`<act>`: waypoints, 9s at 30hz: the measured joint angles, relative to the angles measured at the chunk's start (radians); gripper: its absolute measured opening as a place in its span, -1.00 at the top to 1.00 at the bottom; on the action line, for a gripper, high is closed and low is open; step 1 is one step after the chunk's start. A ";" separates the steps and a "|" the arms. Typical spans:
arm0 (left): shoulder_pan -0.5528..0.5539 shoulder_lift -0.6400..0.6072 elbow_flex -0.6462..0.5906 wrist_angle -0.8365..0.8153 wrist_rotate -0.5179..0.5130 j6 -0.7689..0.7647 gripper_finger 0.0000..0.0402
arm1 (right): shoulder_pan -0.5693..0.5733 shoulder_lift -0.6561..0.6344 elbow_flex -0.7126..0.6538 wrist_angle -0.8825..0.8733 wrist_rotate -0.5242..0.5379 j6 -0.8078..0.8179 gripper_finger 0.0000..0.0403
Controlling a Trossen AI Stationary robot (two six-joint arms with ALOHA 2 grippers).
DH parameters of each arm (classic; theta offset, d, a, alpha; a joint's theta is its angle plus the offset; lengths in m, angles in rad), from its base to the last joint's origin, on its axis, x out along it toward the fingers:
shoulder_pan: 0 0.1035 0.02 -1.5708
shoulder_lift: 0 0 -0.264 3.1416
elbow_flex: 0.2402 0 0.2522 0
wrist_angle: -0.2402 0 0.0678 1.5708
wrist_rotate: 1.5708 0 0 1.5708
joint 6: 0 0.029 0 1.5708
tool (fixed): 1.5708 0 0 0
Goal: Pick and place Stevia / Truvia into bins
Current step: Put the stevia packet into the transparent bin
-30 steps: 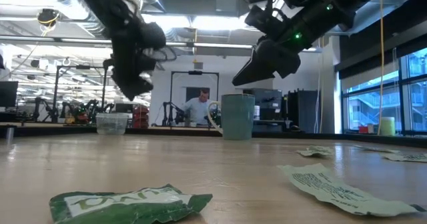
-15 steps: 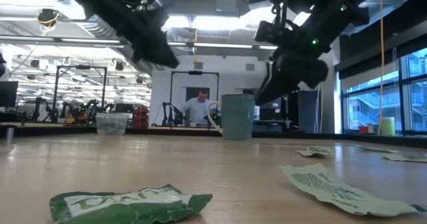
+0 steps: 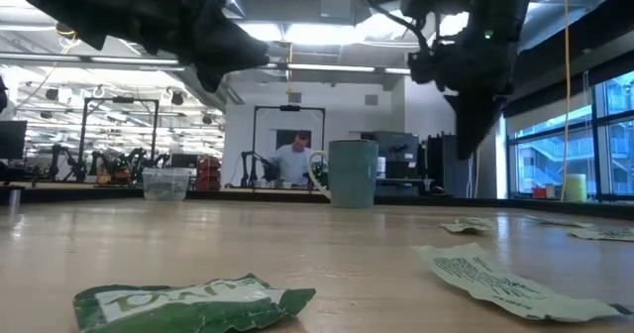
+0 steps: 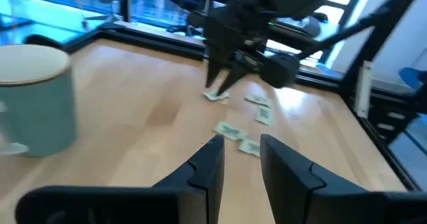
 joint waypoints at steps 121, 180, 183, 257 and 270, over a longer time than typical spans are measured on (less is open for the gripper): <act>-0.010 0.001 0.001 -0.003 -0.220 -0.330 0.47 | -0.024 0.233 0.317 0.785 0.253 -0.913 0.99; 0.683 0.119 0.366 -1.154 -0.626 -0.127 0.98 | -0.037 0.080 -0.048 0.978 0.254 -0.758 0.45; 0.720 0.186 0.366 -1.131 -0.622 -0.097 0.98 | -0.037 0.080 -0.048 0.977 0.254 -0.758 0.45; 0.121 -0.146 -0.104 -0.168 -0.036 -0.143 0.63 | 0.003 0.018 -0.047 -0.178 -0.044 0.222 0.45; 0.086 -0.146 -0.104 -0.168 -0.082 -0.106 0.63 | -0.035 0.023 -0.180 -0.097 -0.124 0.226 0.45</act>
